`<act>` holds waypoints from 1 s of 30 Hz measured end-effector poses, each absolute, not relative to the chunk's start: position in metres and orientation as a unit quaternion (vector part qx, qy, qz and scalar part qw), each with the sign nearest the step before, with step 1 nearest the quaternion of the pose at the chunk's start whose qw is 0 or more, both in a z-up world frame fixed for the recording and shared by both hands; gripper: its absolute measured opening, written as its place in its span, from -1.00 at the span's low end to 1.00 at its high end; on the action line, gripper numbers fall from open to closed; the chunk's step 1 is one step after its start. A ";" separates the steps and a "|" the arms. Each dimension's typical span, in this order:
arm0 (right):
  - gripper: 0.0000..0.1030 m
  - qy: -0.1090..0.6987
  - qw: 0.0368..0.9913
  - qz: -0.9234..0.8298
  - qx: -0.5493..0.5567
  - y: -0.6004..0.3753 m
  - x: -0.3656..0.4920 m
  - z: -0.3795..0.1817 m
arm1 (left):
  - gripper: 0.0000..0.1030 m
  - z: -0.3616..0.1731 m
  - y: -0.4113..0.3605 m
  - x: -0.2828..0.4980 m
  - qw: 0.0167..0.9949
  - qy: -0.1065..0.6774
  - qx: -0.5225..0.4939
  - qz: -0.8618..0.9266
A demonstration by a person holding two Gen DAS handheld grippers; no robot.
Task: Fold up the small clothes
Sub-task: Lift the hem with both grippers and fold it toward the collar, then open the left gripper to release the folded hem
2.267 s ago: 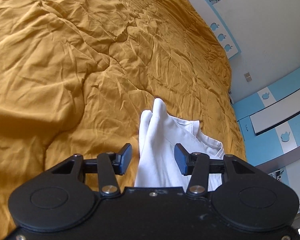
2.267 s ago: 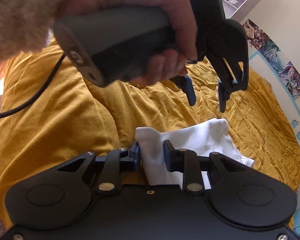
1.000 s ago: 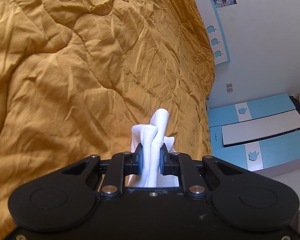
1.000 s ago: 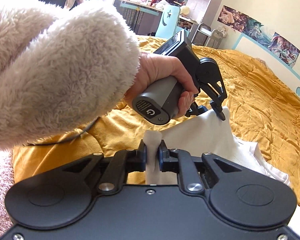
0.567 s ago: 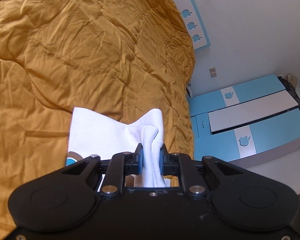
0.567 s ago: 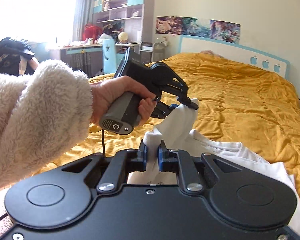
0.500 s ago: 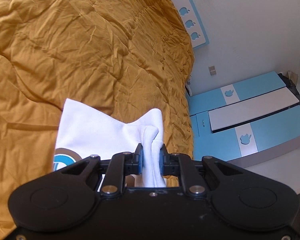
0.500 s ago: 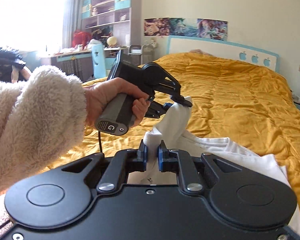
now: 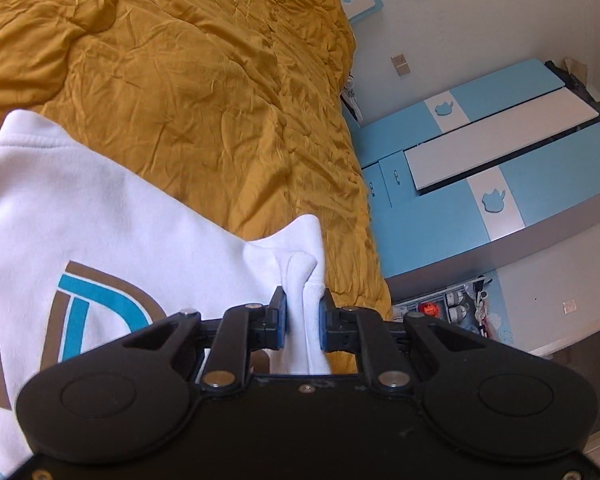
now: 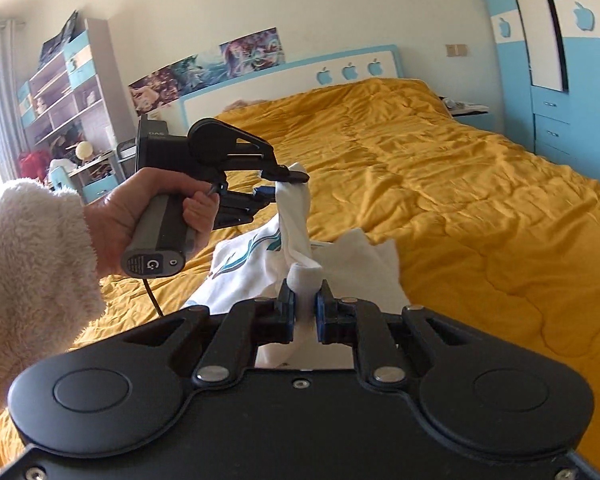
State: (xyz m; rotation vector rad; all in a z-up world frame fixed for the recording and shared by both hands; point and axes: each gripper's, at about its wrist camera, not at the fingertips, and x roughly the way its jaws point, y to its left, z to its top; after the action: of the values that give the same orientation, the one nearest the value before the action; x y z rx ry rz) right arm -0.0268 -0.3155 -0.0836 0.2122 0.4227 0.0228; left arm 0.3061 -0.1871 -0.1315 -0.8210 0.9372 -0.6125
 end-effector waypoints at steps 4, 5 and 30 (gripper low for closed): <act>-0.80 0.225 0.965 -0.006 0.137 -0.342 -0.031 -0.100 | -0.77 -0.153 -0.213 0.304 0.768 0.449 -0.366 -0.273; -0.81 0.229 0.962 -0.009 0.146 -0.348 -0.032 -0.105 | -0.77 -0.157 -0.217 0.305 0.768 0.452 -0.363 -0.272; -0.50 0.245 0.939 -0.083 0.226 -0.396 -0.060 -0.127 | -0.43 -0.099 -0.168 0.269 0.806 0.360 -0.315 -0.347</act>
State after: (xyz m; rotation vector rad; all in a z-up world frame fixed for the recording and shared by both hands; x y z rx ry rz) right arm -0.0601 -0.3962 -0.1272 0.4624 0.4998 -0.1689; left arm 0.2691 -0.1680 -0.0986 -0.6744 0.7708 -0.7431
